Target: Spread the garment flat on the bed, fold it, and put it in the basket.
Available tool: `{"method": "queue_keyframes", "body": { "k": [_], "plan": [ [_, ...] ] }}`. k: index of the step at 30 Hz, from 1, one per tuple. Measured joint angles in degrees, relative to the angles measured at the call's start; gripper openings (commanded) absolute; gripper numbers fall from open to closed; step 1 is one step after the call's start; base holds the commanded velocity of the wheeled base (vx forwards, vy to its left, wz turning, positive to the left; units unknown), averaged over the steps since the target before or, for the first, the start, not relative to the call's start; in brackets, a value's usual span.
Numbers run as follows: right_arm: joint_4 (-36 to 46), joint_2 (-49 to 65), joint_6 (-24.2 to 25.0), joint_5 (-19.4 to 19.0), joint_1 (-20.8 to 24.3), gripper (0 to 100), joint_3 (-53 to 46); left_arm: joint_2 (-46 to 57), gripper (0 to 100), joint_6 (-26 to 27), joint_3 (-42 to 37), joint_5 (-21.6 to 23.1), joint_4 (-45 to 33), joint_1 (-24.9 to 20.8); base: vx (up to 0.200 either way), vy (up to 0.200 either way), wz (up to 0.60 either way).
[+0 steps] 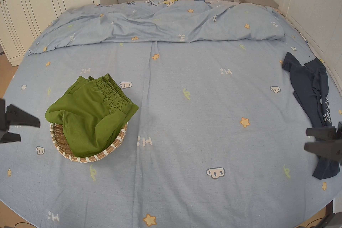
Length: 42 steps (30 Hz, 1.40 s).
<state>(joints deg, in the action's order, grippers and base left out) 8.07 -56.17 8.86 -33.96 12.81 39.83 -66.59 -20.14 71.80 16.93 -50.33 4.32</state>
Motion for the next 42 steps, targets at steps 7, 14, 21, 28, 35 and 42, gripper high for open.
{"method": "queue_keyframes", "body": {
  "k": [7, 14, 21, 28, 35, 42],
  "plan": [
    [1.45, 18.49, -0.06, 0.17, -0.61, 100, -9.64, 19.7, 100, -0.22, -10.58, -1.5, 0.41, -0.44, 0.0, 0.0, 0.0],
    [5.3, 35.12, 1.48, 0.35, -0.74, 100, -17.12, 39.66, 100, -0.33, -24.45, -2.35, 2.5, -0.55, 0.0, 0.0, 0.0],
    [6.73, 44.3, 1.04, 3.23, -0.96, 100, -23.38, 52.92, 100, 1.39, -42.75, -4.38, 12.48, -0.66, 0.0, 0.0, 0.0],
    [3.15, 47.97, -2.41, 17.14, -1.02, 100, -29.25, 58.62, 100, 6.02, -57.72, -9.63, 37.69, -0.77, 0.0, 0.0, 0.0],
    [-4.06, 49.53, -1.95, 36.1, -1.18, 100, -35.01, 61.11, 100, 17.85, -67.97, -13.1, 50.24, -0.88, 0.0, 0.0, 0.0],
    [-6.02, 50.36, -0.85, 42.47, -5.84, 100, -37.3, 62.18, 100, 21.72, -70.55, -13.71, 51.13, -0.93, 0.0, 0.0, 0.0]
  ]
}}
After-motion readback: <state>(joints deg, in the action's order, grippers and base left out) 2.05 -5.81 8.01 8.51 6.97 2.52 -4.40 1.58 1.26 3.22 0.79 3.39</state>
